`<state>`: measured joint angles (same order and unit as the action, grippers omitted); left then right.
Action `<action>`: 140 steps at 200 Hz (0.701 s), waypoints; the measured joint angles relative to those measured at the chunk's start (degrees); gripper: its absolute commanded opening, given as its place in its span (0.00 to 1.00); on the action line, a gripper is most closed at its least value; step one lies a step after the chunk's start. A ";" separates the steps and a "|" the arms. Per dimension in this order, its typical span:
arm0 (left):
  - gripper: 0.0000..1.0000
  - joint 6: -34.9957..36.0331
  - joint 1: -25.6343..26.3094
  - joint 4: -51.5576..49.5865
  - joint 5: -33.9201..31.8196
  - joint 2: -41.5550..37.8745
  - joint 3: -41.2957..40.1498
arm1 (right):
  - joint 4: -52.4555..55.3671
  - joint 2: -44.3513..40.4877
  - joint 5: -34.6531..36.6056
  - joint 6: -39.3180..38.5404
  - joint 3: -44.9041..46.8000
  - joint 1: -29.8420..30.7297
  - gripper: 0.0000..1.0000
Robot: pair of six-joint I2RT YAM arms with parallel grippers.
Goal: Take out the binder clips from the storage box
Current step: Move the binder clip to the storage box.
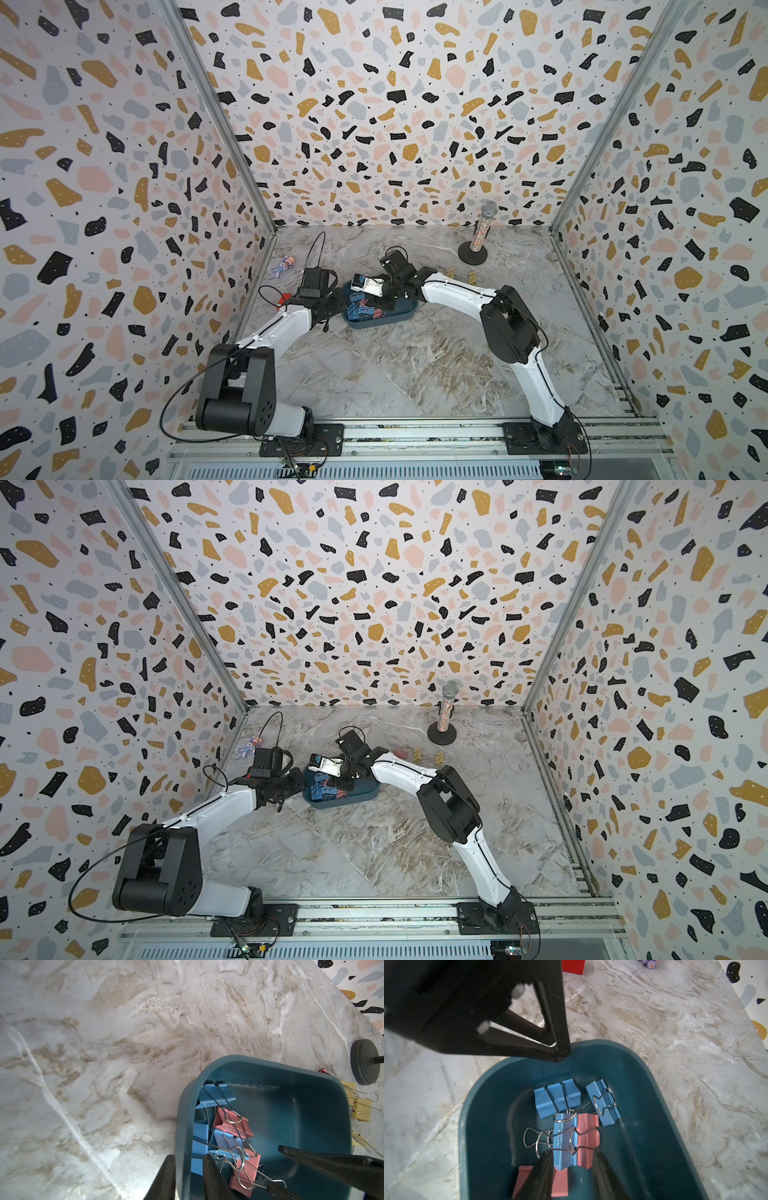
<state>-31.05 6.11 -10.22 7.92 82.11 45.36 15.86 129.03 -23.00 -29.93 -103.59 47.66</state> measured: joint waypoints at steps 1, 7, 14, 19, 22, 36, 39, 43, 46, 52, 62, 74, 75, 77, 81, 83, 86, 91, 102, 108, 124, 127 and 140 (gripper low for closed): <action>0.27 -0.02 0.00 0.00 0.02 0.00 0.00 | 0.00 0.04 0.02 0.02 0.00 0.00 0.37; 0.27 -0.07 0.00 0.00 0.07 0.00 0.00 | 0.00 0.26 0.13 0.00 -0.02 0.04 0.37; 0.27 -0.09 0.00 0.00 0.13 0.00 0.00 | 0.04 0.52 0.20 0.00 -0.09 0.07 0.37; 0.27 -0.09 0.00 0.00 0.15 0.00 0.00 | 0.04 0.68 0.31 0.00 -0.11 0.11 0.37; 0.27 -0.09 0.00 0.00 0.15 0.00 0.00 | 0.09 0.81 0.33 0.00 -0.17 0.13 0.37; 0.27 -0.11 0.00 0.00 0.15 0.00 0.00 | 0.22 1.33 0.50 -0.02 -0.76 0.22 0.37; 0.27 -0.11 0.00 0.00 0.15 0.00 0.00 | 0.22 1.42 0.55 -0.02 -0.90 0.22 0.37; 0.27 -0.11 0.00 0.00 0.17 0.00 0.00 | 0.22 1.49 0.57 -0.02 -1.05 0.22 0.37; 0.27 -0.11 0.00 0.00 0.17 0.00 0.00 | 0.22 1.55 0.59 -0.02 -1.16 0.26 0.37; 0.27 -0.11 0.00 0.02 0.17 0.00 0.00 | 0.35 1.64 0.66 -0.02 -1.44 0.26 0.37; 0.27 -0.11 0.00 0.00 0.20 0.00 0.00 | 0.44 1.86 0.76 -0.04 -1.99 0.26 0.37; 0.27 -0.11 0.00 0.00 0.22 0.00 0.00 | 0.46 2.10 0.87 -0.04 -2.60 0.26 0.37; 0.27 -0.11 0.00 0.00 0.24 0.00 0.00 | 0.46 2.12 0.87 -0.04 -2.64 0.26 0.37; 0.27 -0.11 0.00 0.00 0.24 0.00 0.00 | 0.46 2.16 0.92 -0.04 -2.71 0.26 0.37; 0.27 -0.11 0.00 0.00 0.26 0.00 0.00 | 0.46 2.23 0.96 -0.04 -2.82 0.28 0.37; 0.27 -0.11 0.00 0.00 0.31 0.00 0.00 | 0.46 2.29 0.98 -0.04 -2.89 0.31 0.37; 0.27 -0.11 0.00 0.00 0.35 0.00 0.00 | 0.46 2.34 1.03 -0.04 -2.95 0.31 0.37; 0.27 -0.11 -0.02 0.00 0.39 0.00 0.00 | 0.48 2.45 1.07 -0.04 -3.04 0.31 0.37; 0.27 -0.13 0.00 0.00 0.44 0.00 0.00 | 0.57 2.86 1.25 -0.04 -3.37 0.37 0.37; 0.27 -0.13 0.00 0.00 0.52 0.00 0.00 | 0.61 3.15 1.36 -0.04 -3.56 0.37 0.37; 0.27 -0.13 -0.02 0.00 0.59 0.00 0.00 | 0.92 3.89 1.57 -0.09 -3.89 0.46 0.37; 0.27 -0.13 0.00 0.00 0.59 0.00 0.00 | 1.03 4.09 1.60 -0.07 -3.96 0.46 0.37; 0.27 -0.15 0.00 0.00 0.61 0.00 0.00 | 1.66 4.81 1.70 -0.09 -4.42 0.52 0.36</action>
<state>-31.20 6.11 -10.22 8.54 82.11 45.36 17.52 133.84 -21.30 -30.02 -108.01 48.18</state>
